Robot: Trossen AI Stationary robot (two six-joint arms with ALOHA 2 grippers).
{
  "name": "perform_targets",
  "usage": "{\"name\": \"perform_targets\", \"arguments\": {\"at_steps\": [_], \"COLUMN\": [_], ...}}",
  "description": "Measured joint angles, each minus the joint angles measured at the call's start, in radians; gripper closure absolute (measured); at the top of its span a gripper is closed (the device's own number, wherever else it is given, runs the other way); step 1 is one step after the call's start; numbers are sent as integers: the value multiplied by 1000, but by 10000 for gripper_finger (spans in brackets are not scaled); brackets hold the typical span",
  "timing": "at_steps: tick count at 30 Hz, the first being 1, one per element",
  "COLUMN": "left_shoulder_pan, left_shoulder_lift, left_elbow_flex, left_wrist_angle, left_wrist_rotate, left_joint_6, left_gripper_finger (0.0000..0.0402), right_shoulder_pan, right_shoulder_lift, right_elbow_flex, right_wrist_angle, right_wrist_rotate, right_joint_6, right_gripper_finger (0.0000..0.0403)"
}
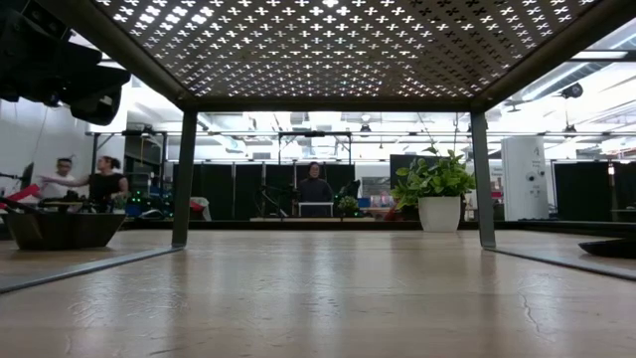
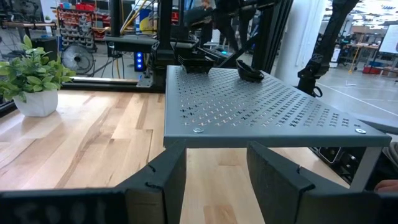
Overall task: Pick & Place Mini shaped plates
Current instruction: Adjust the drop-shaped plate on the shelf
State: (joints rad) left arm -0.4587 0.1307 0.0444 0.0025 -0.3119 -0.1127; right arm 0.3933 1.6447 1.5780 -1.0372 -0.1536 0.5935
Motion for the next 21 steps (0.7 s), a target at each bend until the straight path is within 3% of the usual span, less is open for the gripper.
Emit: {"name": "perform_targets", "arguments": {"at_steps": [9,16,21], "left_shoulder_pan": [0,0,0], "left_shoulder_lift": [0,0,0], "left_elbow_flex": [0,0,0], "left_wrist_angle": [0,0,0], "left_wrist_rotate": [0,0,0], "left_joint_6": [0,0,0], "left_gripper_finger": [238,238,238], "right_shoulder_pan": [2,10,11], "right_shoulder_lift": [30,80,89], "right_elbow_flex": [-2,-4,-4], "right_wrist_angle": [65,101,131], "right_wrist_rotate": [97,253,268], "right_joint_6": [-239,-387,-439], "right_gripper_finger": [391,394,394]}}
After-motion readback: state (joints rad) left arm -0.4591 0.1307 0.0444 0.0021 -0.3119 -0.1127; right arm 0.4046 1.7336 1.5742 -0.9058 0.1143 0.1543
